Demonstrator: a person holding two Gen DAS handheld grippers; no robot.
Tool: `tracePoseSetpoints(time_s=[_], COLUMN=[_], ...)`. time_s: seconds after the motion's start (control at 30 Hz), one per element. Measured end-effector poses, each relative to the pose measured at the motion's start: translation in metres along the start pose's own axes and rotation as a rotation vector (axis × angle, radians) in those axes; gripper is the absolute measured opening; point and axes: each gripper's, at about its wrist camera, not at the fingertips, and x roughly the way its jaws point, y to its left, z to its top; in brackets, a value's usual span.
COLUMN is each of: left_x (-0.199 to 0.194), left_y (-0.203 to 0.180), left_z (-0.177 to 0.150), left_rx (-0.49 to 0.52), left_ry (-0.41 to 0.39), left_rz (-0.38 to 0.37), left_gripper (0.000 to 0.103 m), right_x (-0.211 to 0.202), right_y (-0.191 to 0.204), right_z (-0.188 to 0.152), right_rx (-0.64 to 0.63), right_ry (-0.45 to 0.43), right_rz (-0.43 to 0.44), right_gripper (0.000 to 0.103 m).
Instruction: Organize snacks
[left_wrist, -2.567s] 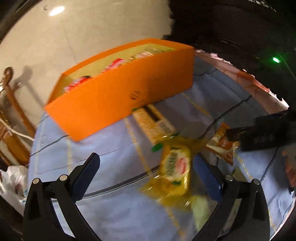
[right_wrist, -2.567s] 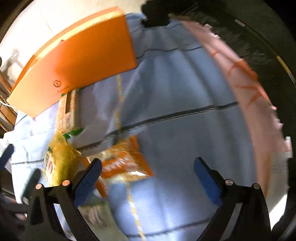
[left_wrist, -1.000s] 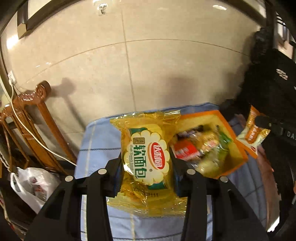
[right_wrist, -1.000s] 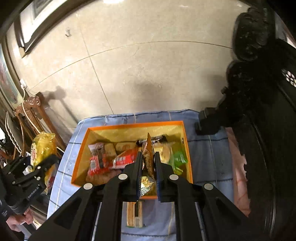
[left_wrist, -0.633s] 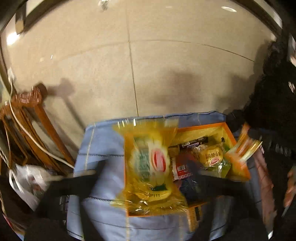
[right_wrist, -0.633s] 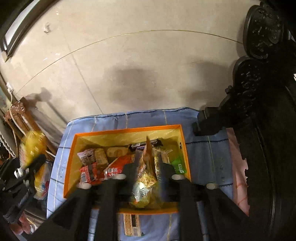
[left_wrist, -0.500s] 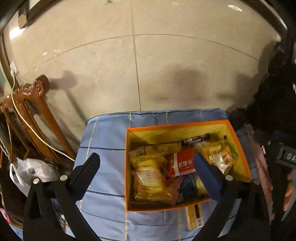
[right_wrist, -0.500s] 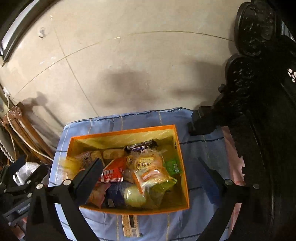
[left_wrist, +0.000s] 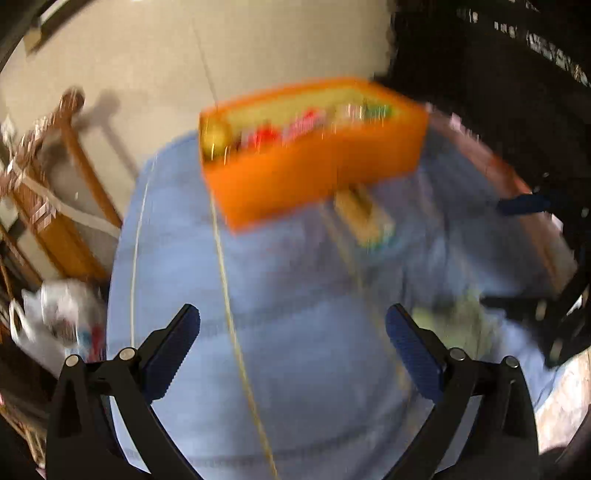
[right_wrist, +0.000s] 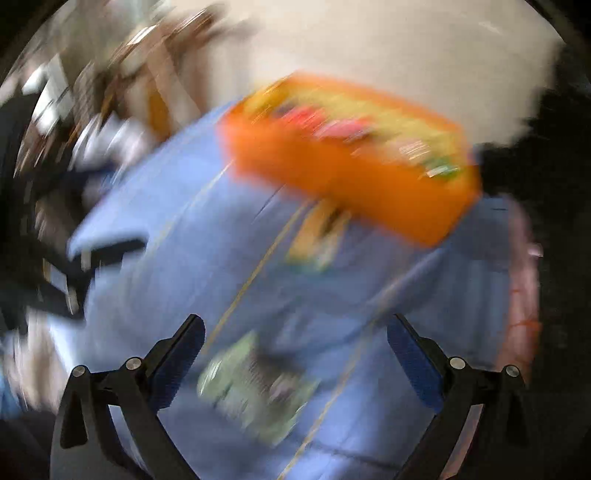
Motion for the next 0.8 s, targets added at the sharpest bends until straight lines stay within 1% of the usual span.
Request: tracePoseSetpoints(time_s=[0.03,0.07,0.1,0.13,0.17,0.2,0.27,0.3,0.37,0.4,0.43,0.47,0.5,0.53,0.57,0.6,0.63,0.67,0.7,0.73,0.77,0.8], left_x=[0.002,0.008,0.011,0.016,0.017,0.016,0.014,0.013,0.013,0.015,0.018,0.023,0.030,0.038,0.045,0.052,0.061,0.074,0.087,0.098,0.112,0.128], left_y=[0.002,0.005,0.009,0.014,0.019,0.025,0.037,0.042,0.049,0.050,0.049,0.046,0.040,0.031,0.023,0.012,0.000,-0.014,-0.028,-0.038,-0.050,-0.062], left_z=[-0.013,-0.028,-0.035,-0.045,-0.049,-0.053,-0.055,-0.054,-0.048,-0.042,-0.034,-0.026,-0.015,-0.002,0.010,0.021,0.033,0.046,0.058,0.068,0.079,0.089], left_rx=[0.002,0.005,0.004,0.000,-0.005,-0.015,-0.039,-0.050,-0.070,-0.074,-0.072,-0.067,-0.058,-0.049,-0.041,-0.033,-0.024,-0.018,-0.014,-0.014,-0.014,-0.017], left_ry=[0.016,0.043,0.062,0.092,0.105,0.113,0.117,0.114,0.097,0.086,0.078,0.070,0.067,0.061,0.055,0.050,0.048,0.060,0.072,0.075,0.081,0.096], left_rz=[0.016,0.050,0.068,0.092,0.101,0.106,0.118,0.124,0.127,0.122,0.116,0.117,0.111,0.078,0.043,0.010,-0.014,-0.026,-0.031,-0.047,-0.060,-0.044], left_gripper=[0.099,0.099,0.099,0.099,0.099,0.099,0.099,0.099,0.099,0.099,0.099,0.099,0.099,0.099,0.099,0.099,0.099,0.099,0.099,0.099,0.099,0.099], right_x=[0.016,0.028,0.046,0.057,0.068,0.073,0.077,0.081,0.090,0.090,0.088,0.082,0.079,0.078,0.077,0.078,0.074,0.072,0.072,0.073,0.073,0.075], right_y=[0.014,0.026,0.038,0.045,0.053,0.058,0.057,0.051,0.032,0.020,0.016,0.009,0.001,-0.007,-0.019,-0.035,-0.041,-0.041,-0.041,-0.040,-0.036,-0.032], right_z=[-0.008,-0.013,-0.021,-0.024,-0.027,-0.029,-0.026,-0.023,-0.019,-0.024,-0.028,-0.037,-0.044,-0.049,-0.057,-0.070,-0.077,-0.082,-0.087,-0.089,-0.090,-0.088], right_rx=[-0.109,-0.203,-0.337,-0.405,-0.482,-0.536,-0.569,-0.517,-0.318,-0.194,-0.152,-0.079,0.001,0.088,0.215,0.403,0.495,0.541,0.579,0.605,0.603,0.578], right_ry=[0.027,0.046,0.069,0.094,0.136,0.145,0.104,0.135,0.223,0.252,0.245,0.220,0.214,0.218,0.227,0.232,0.202,0.189,0.187,0.167,0.149,0.132], right_rz=[-0.023,-0.052,-0.078,-0.074,-0.024,0.001,0.022,0.041,0.061,0.043,0.007,-0.071,-0.127,-0.146,-0.147,-0.125,-0.122,-0.175,-0.195,-0.194,-0.203,-0.209], right_gripper=[0.099,0.099,0.099,0.099,0.099,0.099,0.100,0.099,0.099,0.098,0.097,0.097,0.098,0.098,0.098,0.098,0.098,0.098,0.100,0.100,0.100,0.100])
